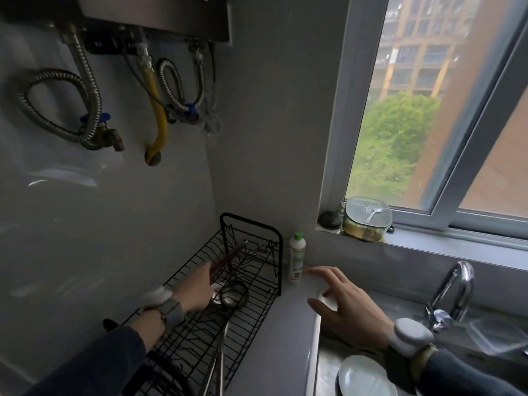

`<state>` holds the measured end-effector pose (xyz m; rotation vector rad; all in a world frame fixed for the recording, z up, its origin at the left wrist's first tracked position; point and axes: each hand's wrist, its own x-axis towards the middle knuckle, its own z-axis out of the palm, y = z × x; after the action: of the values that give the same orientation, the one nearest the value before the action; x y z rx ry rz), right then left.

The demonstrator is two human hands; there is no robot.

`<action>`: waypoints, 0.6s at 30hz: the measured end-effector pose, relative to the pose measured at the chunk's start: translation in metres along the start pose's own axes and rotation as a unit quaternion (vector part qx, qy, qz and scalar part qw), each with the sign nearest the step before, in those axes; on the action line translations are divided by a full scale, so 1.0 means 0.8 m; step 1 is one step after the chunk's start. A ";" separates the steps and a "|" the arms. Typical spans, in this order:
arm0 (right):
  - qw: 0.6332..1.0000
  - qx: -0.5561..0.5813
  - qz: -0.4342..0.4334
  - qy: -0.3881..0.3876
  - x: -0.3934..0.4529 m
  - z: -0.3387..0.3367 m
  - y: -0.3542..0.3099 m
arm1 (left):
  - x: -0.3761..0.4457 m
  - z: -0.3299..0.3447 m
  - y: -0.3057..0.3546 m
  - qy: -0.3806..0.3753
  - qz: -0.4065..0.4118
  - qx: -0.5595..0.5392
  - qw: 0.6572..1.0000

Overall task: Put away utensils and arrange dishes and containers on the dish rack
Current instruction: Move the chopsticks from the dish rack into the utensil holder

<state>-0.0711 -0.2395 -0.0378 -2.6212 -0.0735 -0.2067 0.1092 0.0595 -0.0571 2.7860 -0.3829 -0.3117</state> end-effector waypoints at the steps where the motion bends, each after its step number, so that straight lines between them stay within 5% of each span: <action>1: 1.000 0.002 0.002 -0.001 -0.001 -0.002 -0.001 | -0.008 -0.012 0.010 0.016 0.018 -0.006 1.000; 12: 0.987 0.106 0.096 0.073 -0.058 -0.072 0.020 | -0.059 -0.029 0.214 0.017 0.287 -0.183 0.940; 18: 0.968 0.112 0.166 0.148 -0.130 -0.144 0.053 | -0.080 0.006 0.319 -0.068 0.374 -0.196 0.904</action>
<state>-0.1848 -0.3348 0.0240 -2.3054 0.4169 -0.4394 -0.0103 -0.1567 0.0342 2.0384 -1.2195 -0.3418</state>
